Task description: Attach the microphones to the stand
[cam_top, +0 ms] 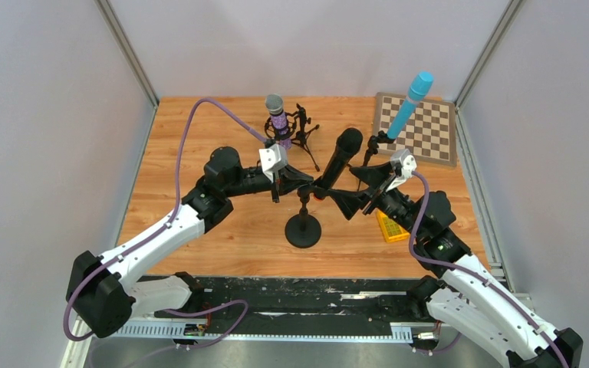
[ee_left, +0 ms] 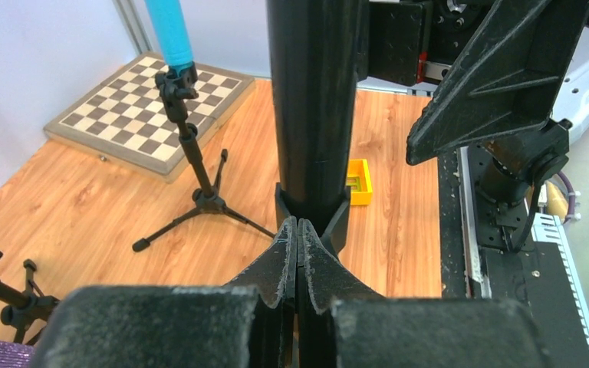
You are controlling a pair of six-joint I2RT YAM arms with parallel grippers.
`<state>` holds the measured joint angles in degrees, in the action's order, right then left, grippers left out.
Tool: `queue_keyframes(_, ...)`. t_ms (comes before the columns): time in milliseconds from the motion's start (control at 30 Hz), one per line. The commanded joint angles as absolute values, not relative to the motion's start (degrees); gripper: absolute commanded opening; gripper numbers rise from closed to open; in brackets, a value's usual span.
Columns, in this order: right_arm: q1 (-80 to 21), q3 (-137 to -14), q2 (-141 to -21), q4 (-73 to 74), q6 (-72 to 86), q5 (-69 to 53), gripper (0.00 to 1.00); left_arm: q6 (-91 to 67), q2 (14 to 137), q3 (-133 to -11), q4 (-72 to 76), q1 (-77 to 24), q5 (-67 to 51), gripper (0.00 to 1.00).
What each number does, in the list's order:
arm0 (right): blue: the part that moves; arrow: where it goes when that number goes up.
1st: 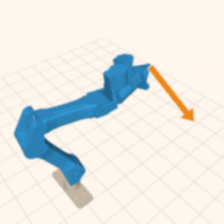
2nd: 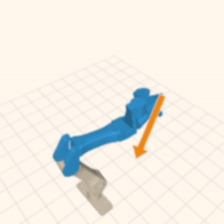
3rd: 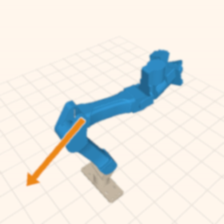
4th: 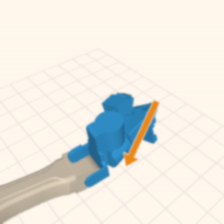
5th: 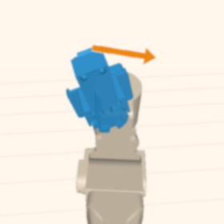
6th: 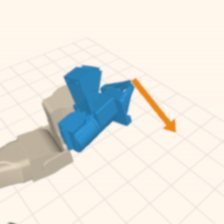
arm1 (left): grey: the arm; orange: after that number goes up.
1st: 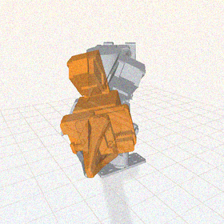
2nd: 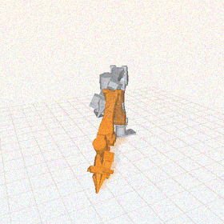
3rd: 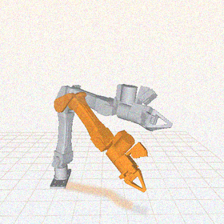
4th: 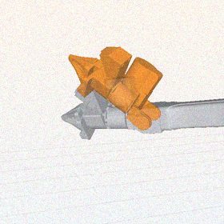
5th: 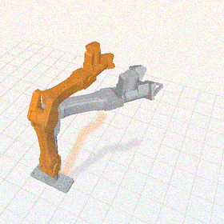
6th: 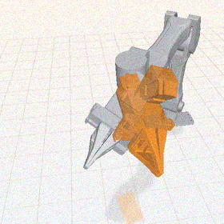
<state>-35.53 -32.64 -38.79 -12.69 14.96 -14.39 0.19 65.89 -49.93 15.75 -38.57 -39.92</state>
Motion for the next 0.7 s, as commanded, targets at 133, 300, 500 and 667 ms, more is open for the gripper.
queue_keyframes(133, -35.2, -33.3, -39.3, -13.8, 15.4, -14.0, 1.00, -1.6, 64.8, -46.7, 17.6, -38.8, -38.4, 0.00)
queue_keyframes(300, -35.1, -33.3, -39.7, -13.7, 15.4, -14.2, 1.00, -2.4, 65.1, -44.7, 19.1, -38.8, -38.5, 0.00)
queue_keyframes(500, -35.0, -33.2, -39.6, -13.6, 15.3, -14.0, 1.00, -2.9, 65.8, -42.0, 19.7, -39.1, -38.5, 0.00)
queue_keyframes(667, -34.9, -33.0, -39.7, -13.5, 15.3, -14.0, 1.00, -2.7, 65.9, -40.3, 20.2, -39.3, -37.4, 0.00)
